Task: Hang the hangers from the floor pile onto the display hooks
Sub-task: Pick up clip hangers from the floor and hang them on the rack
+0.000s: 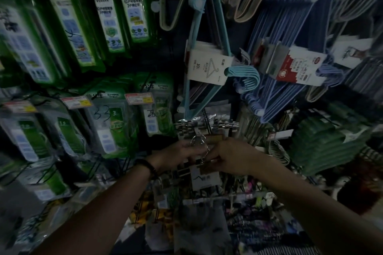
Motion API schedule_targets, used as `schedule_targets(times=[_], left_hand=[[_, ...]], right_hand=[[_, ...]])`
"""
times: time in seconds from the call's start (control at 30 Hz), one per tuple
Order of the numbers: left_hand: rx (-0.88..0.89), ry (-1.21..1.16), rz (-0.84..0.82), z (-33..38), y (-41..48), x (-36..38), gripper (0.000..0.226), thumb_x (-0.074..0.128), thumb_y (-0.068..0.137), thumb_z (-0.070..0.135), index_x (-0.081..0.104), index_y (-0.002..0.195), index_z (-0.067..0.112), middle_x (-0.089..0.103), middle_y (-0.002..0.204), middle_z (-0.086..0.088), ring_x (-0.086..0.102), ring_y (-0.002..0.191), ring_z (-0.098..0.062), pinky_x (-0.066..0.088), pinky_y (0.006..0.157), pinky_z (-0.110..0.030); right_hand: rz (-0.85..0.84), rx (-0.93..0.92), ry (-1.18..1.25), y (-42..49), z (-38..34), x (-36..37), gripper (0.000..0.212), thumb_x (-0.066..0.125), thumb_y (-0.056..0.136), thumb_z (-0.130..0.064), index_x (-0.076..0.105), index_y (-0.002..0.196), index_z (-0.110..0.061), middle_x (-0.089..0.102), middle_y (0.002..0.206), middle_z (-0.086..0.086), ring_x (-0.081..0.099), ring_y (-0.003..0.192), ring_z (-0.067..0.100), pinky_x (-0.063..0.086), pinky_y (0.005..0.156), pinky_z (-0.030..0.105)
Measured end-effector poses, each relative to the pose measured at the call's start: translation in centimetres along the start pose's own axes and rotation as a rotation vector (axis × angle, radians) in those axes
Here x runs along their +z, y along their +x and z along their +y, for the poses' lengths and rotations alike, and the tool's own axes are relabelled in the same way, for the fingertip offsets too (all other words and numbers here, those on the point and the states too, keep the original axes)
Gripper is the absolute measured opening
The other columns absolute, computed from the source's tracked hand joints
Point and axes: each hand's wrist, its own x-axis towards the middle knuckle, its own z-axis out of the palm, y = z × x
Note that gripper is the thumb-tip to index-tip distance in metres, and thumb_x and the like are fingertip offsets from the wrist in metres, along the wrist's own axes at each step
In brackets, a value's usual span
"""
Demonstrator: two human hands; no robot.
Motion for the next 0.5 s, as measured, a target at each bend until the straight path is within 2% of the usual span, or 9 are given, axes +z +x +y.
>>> schedule_targets(times=[0.03,0.07,0.13,0.2,0.23,0.3,0.37,0.43,0.5], left_hand=[[-0.007,-0.009,0.027,0.3,0.1,0.3,0.039,0.055,0.087,0.063,0.072,0.1,0.03,0.073,0.089,0.017,0.064,0.087,-0.013,0.05,0.075,-0.03],[-0.018,-0.015,0.055,0.5,0.2,0.5,0.048,0.047,0.087,0.065,0.072,0.106,0.028,0.073,0.093,0.014,0.064,0.087,-0.012,0.051,0.075,-0.031],[-0.061,0.009,0.107,0.1,0.5,0.2,0.068,0.038,0.09,0.073,0.074,0.111,0.018,0.074,0.098,0.005,0.067,0.091,-0.012,0.053,0.087,-0.04],[-0.126,0.06,0.209,-0.9,1.4,-0.1,0.075,0.033,0.096,0.079,0.078,0.101,0.019,0.079,0.096,-0.003,0.071,0.094,-0.02,0.052,0.086,-0.039],[-0.122,0.112,0.277,-1.6,2.2,-0.2,0.069,0.036,0.101,0.072,0.078,0.098,0.017,0.079,0.095,-0.007,0.072,0.093,-0.024,0.053,0.086,-0.037],[-0.068,0.238,0.362,-2.9,4.0,-0.2,0.036,0.049,0.108,0.042,0.074,0.103,0.016,0.075,0.099,-0.005,0.07,0.096,-0.028,0.053,0.084,-0.034],[-0.031,0.221,0.343,-3.1,5.4,0.3,0.016,0.054,0.107,0.018,0.07,0.109,0.014,0.07,0.099,-0.001,0.066,0.099,-0.024,0.051,0.077,-0.024],[-0.035,0.129,0.257,-2.5,6.3,0.8,0.015,0.057,0.105,0.01,0.071,0.108,0.014,0.071,0.098,0.002,0.067,0.097,-0.018,0.05,0.074,-0.015],[-0.075,0.092,0.239,-1.7,6.7,1.3,0.016,0.059,0.104,0.015,0.076,0.104,0.017,0.077,0.098,0.002,0.071,0.095,-0.017,0.053,0.082,-0.022]], right_hand=[[0.012,0.027,0.032,-0.3,0.5,0.3,0.022,0.075,0.092,-0.04,0.082,0.109,-0.028,0.053,0.105,-0.033,0.034,0.083,-0.045,0.028,0.068,-0.008],[0.024,0.055,0.05,-0.5,1.0,0.7,0.021,0.076,0.091,-0.043,0.082,0.108,-0.032,0.059,0.104,-0.037,0.034,0.077,-0.044,0.03,0.067,-0.004],[0.051,0.13,0.064,-1.0,2.1,1.5,0.021,0.073,0.089,-0.056,0.08,0.105,-0.044,0.072,0.108,-0.029,0.05,0.073,-0.027,0.036,0.065,0.009],[0.065,0.196,-0.002,-1.4,3.2,2.1,0.027,0.066,0.089,-0.065,0.076,0.109,-0.049,0.076,0.105,-0.017,0.061,0.076,-0.007,0.039,0.063,0.021],[0.065,0.225,-0.047,-1.6,3.8,2.4,0.031,0.063,0.09,-0.068,0.075,0.112,-0.049,0.077,0.104,-0.014,0.065,0.08,0.0,0.04,0.062,0.023],[0.048,0.27,-0.116,-2.0,4.9,2.8,0.037,0.058,0.091,-0.071,0.074,0.115,-0.048,0.077,0.104,-0.013,0.069,0.084,0.008,0.044,0.061,0.024],[0.046,0.302,-0.147,-2.4,6.1,3.4,0.04,0.054,0.092,-0.072,0.073,0.116,-0.046,0.075,0.104,-0.015,0.069,0.084,0.009,0.049,0.064,0.025],[0.018,0.321,-0.196,-2.5,7.4,4.4,0.042,0.051,0.093,-0.072,0.07,0.119,-0.046,0.074,0.109,-0.015,0.069,0.09,0.01,0.055,0.071,0.027],[0.032,0.308,-0.257,-2.6,8.8,5.6,0.042,0.05,0.092,-0.072,0.066,0.122,-0.048,0.072,0.115,-0.014,0.069,0.098,0.014,0.058,0.075,0.031]])
